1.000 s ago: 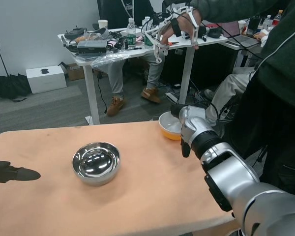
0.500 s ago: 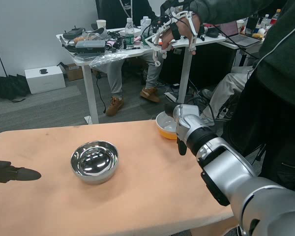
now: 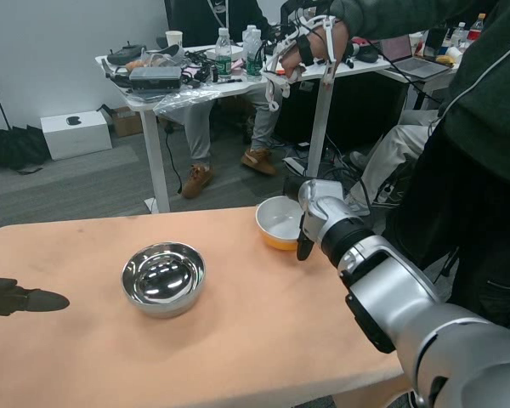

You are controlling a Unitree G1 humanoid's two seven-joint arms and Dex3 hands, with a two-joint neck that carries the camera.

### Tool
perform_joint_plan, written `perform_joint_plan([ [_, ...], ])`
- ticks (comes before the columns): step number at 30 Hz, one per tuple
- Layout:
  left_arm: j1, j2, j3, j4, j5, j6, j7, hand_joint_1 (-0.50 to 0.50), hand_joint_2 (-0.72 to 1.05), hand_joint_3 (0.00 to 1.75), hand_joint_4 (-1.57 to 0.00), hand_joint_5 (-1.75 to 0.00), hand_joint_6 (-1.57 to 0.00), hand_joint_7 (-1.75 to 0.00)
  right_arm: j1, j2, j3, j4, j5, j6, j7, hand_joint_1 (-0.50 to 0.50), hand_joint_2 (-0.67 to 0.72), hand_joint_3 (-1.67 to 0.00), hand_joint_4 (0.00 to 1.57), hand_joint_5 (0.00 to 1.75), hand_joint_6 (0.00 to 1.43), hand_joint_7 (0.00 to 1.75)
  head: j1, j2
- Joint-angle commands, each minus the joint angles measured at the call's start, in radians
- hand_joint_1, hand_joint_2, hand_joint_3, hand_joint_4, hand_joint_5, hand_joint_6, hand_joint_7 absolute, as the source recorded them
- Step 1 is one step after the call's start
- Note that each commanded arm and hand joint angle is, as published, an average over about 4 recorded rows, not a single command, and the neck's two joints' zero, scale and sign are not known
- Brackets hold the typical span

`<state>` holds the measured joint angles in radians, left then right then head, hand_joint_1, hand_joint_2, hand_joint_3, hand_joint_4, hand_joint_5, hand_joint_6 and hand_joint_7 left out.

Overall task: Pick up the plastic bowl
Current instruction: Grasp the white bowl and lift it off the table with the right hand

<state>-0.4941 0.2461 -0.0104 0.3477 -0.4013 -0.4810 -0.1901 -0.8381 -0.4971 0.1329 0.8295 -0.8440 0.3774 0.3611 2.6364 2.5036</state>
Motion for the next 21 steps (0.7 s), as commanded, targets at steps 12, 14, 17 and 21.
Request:
perform_joint_plan([
  [12, 0.003, 0.004, 0.003, 0.010, -0.004, -0.016, 0.000, -0.50, -0.10, 0.02, 0.00, 0.00, 0.00, 0.00, 0.051, -0.009, -0.016, -0.133, 0.001, 0.018, 0.031, -0.49, -0.35, -0.79, 0.77, 1.55, 0.00, 1.54, 0.010, -0.005],
  [14, 0.002, 0.003, 0.004, 0.011, -0.004, -0.016, 0.000, -0.50, -0.15, 0.00, 0.00, 0.00, 0.00, 0.00, 0.062, -0.012, -0.019, -0.166, 0.005, 0.019, 0.035, -0.49, -0.37, -0.93, 0.81, 1.55, 0.00, 1.54, 0.014, -0.007],
  [17, 0.002, 0.002, 0.005, 0.011, -0.004, -0.016, 0.000, -0.50, -0.13, 0.00, 0.00, 0.00, 0.00, 0.00, 0.090, -0.021, -0.018, -0.245, 0.023, 0.021, 0.051, -0.50, -0.41, -1.05, 0.86, 1.55, 0.00, 1.54, 0.017, -0.007],
  [21, 0.002, 0.001, 0.009, 0.011, -0.002, -0.016, 0.000, -0.50, -0.15, 0.09, 0.00, 0.00, 0.00, 0.00, 0.128, -0.036, -0.018, -0.349, 0.051, 0.025, 0.063, -0.50, -0.41, -1.11, 0.88, 1.55, 0.02, 1.59, 0.027, -0.010],
])
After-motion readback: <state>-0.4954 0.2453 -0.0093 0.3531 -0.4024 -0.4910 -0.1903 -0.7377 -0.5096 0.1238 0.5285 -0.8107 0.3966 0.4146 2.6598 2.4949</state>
